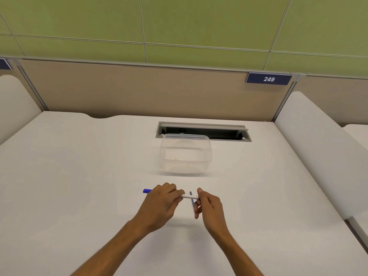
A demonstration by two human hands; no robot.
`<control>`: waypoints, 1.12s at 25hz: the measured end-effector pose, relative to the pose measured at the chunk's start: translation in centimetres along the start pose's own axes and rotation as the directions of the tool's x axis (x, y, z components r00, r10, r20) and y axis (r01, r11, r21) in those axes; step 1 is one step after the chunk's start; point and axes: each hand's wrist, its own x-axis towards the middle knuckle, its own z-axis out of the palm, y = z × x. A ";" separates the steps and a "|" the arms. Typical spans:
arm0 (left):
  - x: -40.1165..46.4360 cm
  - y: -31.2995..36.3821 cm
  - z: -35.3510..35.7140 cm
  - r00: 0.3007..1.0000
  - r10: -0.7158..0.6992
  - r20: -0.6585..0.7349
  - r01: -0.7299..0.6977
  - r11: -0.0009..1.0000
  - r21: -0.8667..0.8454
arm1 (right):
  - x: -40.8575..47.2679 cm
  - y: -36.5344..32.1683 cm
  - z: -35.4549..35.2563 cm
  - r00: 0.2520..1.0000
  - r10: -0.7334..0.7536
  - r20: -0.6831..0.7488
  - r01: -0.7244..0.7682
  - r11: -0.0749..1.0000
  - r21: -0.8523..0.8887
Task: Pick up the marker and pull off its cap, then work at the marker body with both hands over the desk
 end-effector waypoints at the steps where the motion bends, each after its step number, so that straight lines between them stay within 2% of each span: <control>1: 0.2 0.2 -0.3 1.000 0.002 -0.012 -0.002 1.000 0.004 | 0.2 -0.3 0.1 1.000 -0.001 -0.001 0.001 1.000 -0.010; 7: 0.9 1.5 -1.6 0.997 -0.025 -0.079 0.025 1.000 0.002 | 1.2 -2.0 0.6 0.997 0.052 -0.051 -0.056 0.995 -0.083; 11: 1.4 2.1 -2.6 0.990 0.054 -0.130 -0.042 0.995 0.093 | 1.4 -3.1 0.8 0.995 0.053 -0.079 -0.061 0.993 -0.102; 14: 1.5 2.1 -3.3 0.987 0.109 -0.114 -0.102 0.993 0.066 | 1.3 -4.0 0.9 0.994 -0.028 -0.108 0.012 0.988 -0.153; 18: 2.2 1.7 -5.2 0.998 0.012 0.055 -0.001 0.980 -0.199 | 0.8 -4.8 1.0 0.979 -0.170 -0.116 0.154 0.979 -0.134; 22: 3.1 2.0 -7.3 0.958 -0.033 0.286 0.179 0.846 -0.502 | 0.1 -5.7 0.7 0.940 -0.328 -0.090 0.317 0.941 -0.117; 26: 3.8 2.3 -9.2 0.881 0.030 0.473 0.290 0.755 -0.589 | -0.2 -6.9 0.3 0.822 -0.563 -0.083 0.534 0.814 -0.231; 28: 3.9 2.7 -9.6 0.904 0.011 0.427 0.263 0.773 -0.577 | -0.2 -7.1 0.0 0.806 -0.581 -0.110 0.556 0.808 -0.196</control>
